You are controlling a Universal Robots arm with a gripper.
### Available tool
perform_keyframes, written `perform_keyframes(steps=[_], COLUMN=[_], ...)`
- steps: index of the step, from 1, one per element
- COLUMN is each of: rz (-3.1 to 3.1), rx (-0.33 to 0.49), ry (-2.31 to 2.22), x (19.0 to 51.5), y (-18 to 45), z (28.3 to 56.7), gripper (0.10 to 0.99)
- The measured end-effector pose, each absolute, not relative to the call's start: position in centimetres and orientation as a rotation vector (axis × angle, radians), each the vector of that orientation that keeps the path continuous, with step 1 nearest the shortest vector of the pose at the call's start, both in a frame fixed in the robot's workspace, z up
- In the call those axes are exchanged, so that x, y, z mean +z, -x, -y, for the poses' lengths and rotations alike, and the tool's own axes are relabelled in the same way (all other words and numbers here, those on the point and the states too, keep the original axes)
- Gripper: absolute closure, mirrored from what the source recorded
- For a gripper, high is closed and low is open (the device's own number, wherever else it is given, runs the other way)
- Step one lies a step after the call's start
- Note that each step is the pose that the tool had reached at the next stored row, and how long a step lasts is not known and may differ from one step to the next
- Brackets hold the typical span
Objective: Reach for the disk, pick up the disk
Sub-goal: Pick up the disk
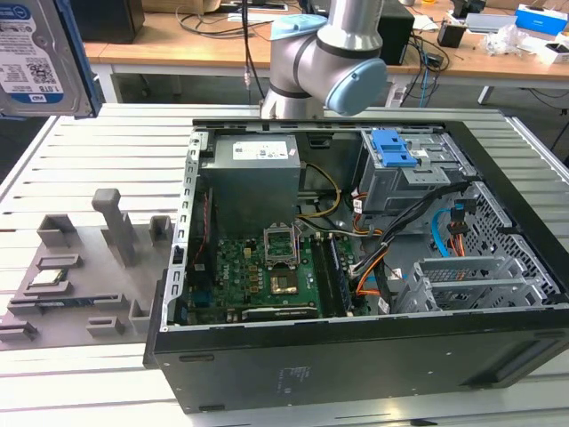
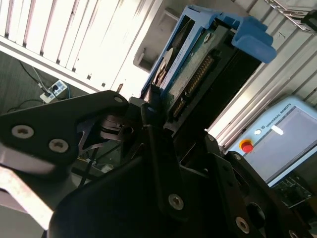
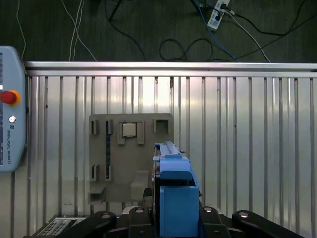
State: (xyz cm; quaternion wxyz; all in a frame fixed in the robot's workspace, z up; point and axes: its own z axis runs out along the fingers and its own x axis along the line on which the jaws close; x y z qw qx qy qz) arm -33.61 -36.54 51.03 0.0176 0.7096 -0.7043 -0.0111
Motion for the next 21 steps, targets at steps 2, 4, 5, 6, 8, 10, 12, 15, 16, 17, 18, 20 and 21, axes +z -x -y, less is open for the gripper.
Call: perform_keyframes(steps=[2, 4, 5, 6, 8, 10, 12, 15, 16, 17, 18, 20, 21], rz=[2.188, 2.188, 2.188, 2.188, 2.188, 2.188, 2.188, 2.188, 2.188, 2.188, 2.188, 2.188, 2.188], rx=[-0.035, -0.034, -0.034, -0.034, -0.034, -0.034, -0.034, -0.034, -0.034, -0.034, -0.034, -0.034, -0.034], ry=[-2.205, -2.205, -2.204, -2.204, -2.204, -2.204, -2.205, -2.204, -2.204, -2.204, -2.204, -2.204, -2.204], x=[51.0, 51.0, 51.0, 51.0, 51.0, 51.0, 51.0, 51.0, 51.0, 51.0, 51.0, 51.0, 51.0], y=[32.9, 31.5, 30.9, 30.5, 29.9, 29.1, 28.4, 26.8, 26.2, 25.7, 25.4, 24.6, 24.3], z=[36.5, 36.4, 36.4, 36.4, 36.3, 36.3, 36.3, 36.2, 36.2, 36.2, 36.1, 36.1, 36.1], gripper=[0.725, 0.725, 0.725, 0.725, 0.725, 0.725, 0.725, 0.725, 0.725, 0.725, 0.725, 0.725, 0.725])
